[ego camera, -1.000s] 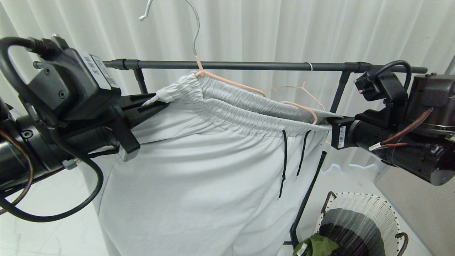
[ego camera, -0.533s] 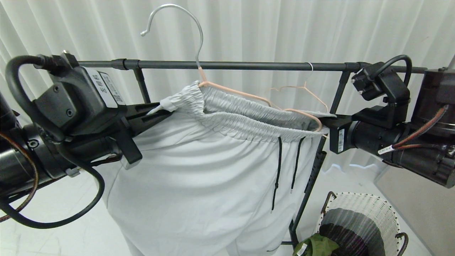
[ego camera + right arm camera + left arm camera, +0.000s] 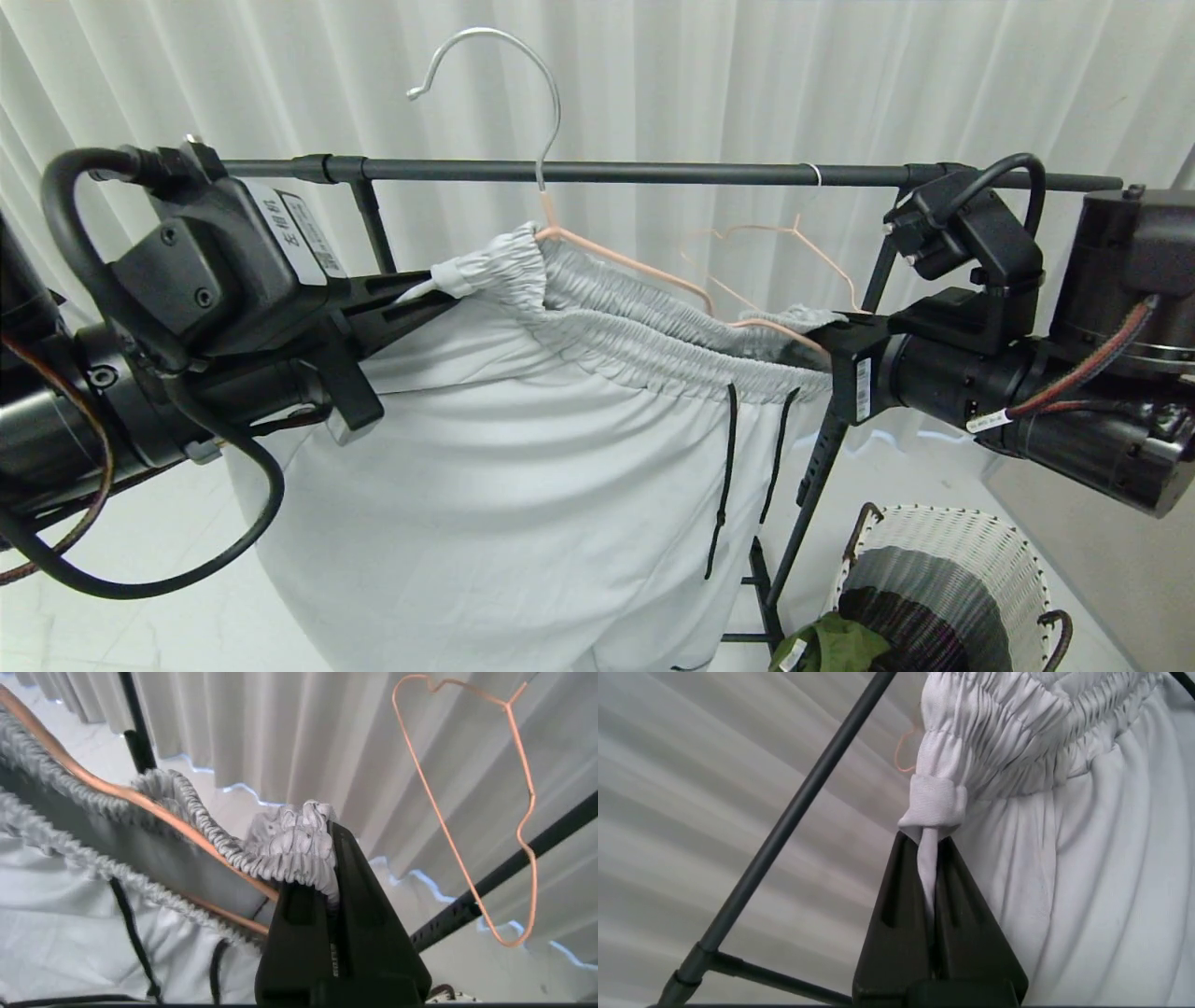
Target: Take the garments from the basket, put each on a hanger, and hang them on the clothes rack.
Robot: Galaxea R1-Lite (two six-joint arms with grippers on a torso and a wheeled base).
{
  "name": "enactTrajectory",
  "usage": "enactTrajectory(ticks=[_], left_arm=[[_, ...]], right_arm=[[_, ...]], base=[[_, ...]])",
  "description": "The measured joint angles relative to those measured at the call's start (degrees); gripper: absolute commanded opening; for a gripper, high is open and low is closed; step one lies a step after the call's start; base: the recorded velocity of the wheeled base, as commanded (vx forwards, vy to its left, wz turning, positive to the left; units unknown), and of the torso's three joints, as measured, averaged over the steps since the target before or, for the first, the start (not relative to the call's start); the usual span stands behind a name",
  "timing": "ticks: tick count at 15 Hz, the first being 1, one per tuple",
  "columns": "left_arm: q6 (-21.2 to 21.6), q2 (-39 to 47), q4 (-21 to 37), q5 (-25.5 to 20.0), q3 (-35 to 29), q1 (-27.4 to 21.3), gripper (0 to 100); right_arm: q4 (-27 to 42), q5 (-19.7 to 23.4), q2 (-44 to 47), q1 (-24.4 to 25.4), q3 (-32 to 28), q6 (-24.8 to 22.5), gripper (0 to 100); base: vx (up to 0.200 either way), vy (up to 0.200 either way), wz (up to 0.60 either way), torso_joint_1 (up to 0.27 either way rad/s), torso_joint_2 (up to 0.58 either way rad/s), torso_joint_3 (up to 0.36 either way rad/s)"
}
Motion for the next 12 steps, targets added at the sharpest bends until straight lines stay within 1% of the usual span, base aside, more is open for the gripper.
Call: enactTrajectory(ticks=[3,8,9,11,12], left_arm=[[0.0,0.18,-0.05,0.33,-0.15,-0.85,0],[0.43,0.83,-0.11,2.28,-0.04,-2.61,0],[1.52,0.85,-0.11,2.79,0.07,-2.19,0],[5.19,0.83,-0.13,3.07,0.11,1.58,0],[6.27,0.83,-0.16,3.05,0.11,3.34,0]], right_arm=[[0.05,-0.02,1.13,0.52,-1.74,0.02,0],[0.11,-0.48,4.16,0.9,-6.7,-0.01,0],[0.23,-0.85,4.4,0.33,-6.9,-0.22,0],[2.62,-1.54,3.97,-2.88,-7.0,-1.6,0],[3.8,-1.51,3.47,-4.25,-7.06,-2.26,0]], base=[[0.0,0.0,0.0,0.0,0.0,0.0],[0.0,0.0,0.0,0.0,0.0,0.0],[0.0,0.0,0.0,0.0,0.0,0.0],[0.0,0.0,0.0,0.0,0.0,0.0],[0.0,0.0,0.0,0.0,0.0,0.0]])
